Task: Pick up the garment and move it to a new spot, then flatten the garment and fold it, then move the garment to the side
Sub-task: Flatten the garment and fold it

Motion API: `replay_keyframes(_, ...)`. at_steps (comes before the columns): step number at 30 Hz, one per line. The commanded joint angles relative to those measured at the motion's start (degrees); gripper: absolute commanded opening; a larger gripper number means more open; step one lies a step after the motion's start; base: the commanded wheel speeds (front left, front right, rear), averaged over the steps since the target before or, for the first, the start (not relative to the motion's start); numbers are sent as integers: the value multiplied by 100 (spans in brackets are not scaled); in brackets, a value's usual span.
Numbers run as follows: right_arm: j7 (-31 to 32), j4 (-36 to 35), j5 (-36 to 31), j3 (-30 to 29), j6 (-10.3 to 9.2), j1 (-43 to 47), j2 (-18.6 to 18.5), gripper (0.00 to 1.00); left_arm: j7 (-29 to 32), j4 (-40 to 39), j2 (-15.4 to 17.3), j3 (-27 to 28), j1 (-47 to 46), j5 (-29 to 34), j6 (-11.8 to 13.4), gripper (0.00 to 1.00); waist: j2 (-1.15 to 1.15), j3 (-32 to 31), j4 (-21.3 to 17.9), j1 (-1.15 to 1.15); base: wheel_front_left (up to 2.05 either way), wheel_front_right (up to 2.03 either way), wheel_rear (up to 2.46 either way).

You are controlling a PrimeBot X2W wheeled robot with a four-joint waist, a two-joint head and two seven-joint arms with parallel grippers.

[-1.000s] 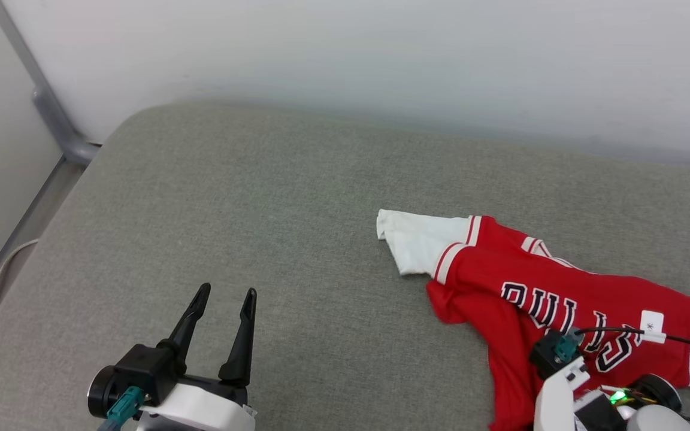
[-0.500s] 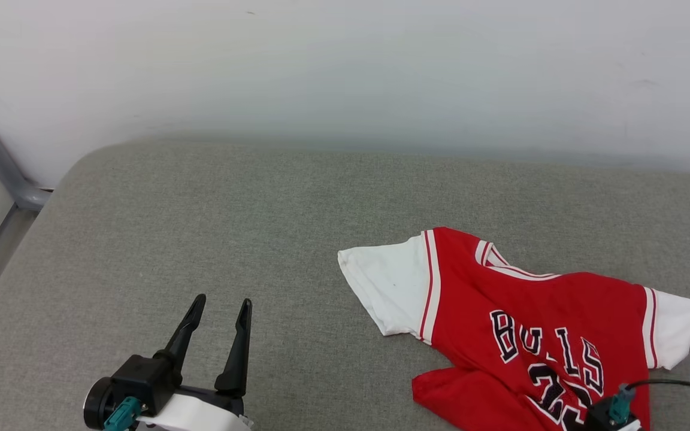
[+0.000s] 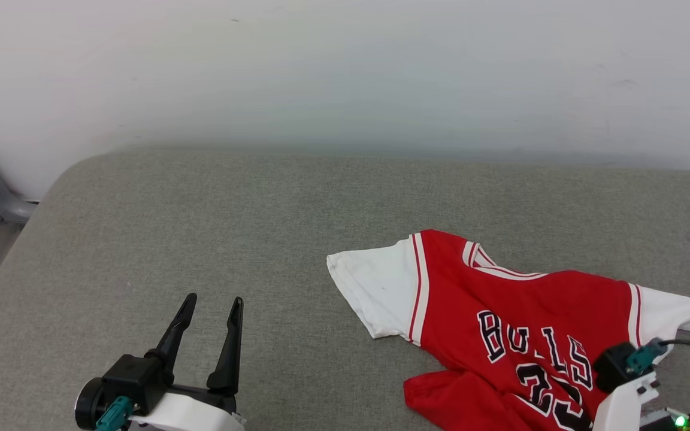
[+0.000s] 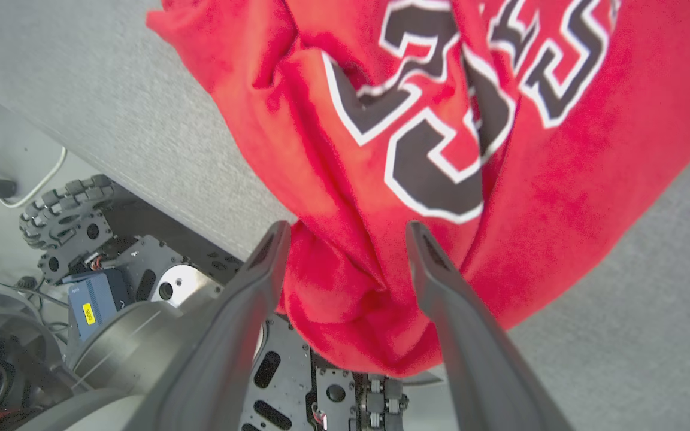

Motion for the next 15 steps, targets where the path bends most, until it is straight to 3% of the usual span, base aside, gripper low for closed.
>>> replay_keyframes(1, -98, -79, 73, -92, -5, -109, 79, 100, -15, -19, 7, 20, -9, 21, -11, 100, 0, -20, -48, 0, 0, 0, 0)
replay_keyframes(7, -1131, -458, 3, -789, -5, -509, 514, 100, -15, -80, 5, -4, -50, 31, -11, 100, 0, -13, -135, 0, 0, 0, 0)
replay_keyframes(15, -3607, -78, -1006, -1088, -5, -823, 991, 100, -15, -128, 12, -72, -107, -87, -11, 100, 0, 65, -154, 0, 0, 0, 0)
